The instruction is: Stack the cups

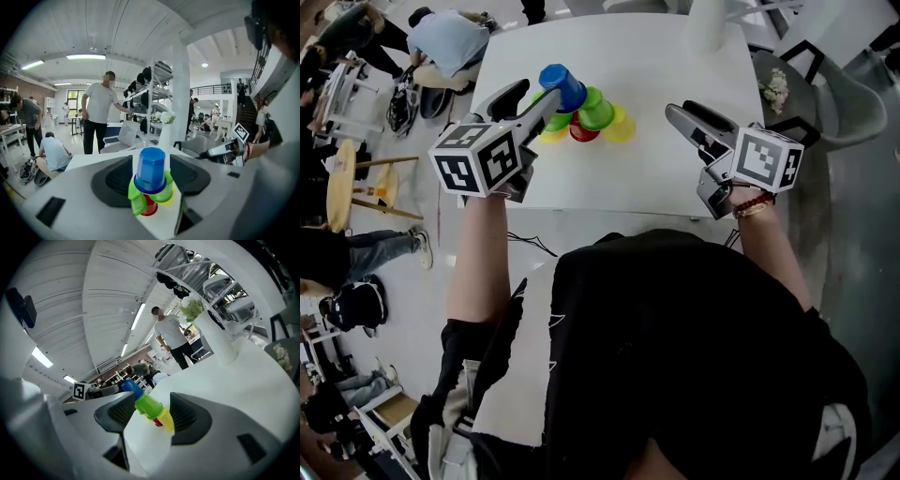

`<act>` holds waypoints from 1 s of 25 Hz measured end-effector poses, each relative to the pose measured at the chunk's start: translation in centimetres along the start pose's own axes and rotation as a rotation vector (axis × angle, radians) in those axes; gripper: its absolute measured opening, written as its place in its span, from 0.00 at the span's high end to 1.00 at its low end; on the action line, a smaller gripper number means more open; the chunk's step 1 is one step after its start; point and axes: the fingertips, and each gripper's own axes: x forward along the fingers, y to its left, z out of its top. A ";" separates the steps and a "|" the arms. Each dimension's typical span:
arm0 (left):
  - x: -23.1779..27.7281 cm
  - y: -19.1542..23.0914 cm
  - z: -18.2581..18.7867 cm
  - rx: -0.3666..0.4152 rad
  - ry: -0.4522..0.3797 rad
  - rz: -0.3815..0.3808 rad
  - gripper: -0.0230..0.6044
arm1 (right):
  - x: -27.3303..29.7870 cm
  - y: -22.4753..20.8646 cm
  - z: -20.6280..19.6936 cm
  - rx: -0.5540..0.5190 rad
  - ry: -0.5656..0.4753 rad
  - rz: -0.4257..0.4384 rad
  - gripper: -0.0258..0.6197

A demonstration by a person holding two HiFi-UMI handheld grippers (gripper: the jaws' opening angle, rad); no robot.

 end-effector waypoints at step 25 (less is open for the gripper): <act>-10.9 0.3 0.1 -0.153 -0.284 0.058 0.95 | 2.6 10.5 -1.0 -0.129 -0.197 -0.210 0.96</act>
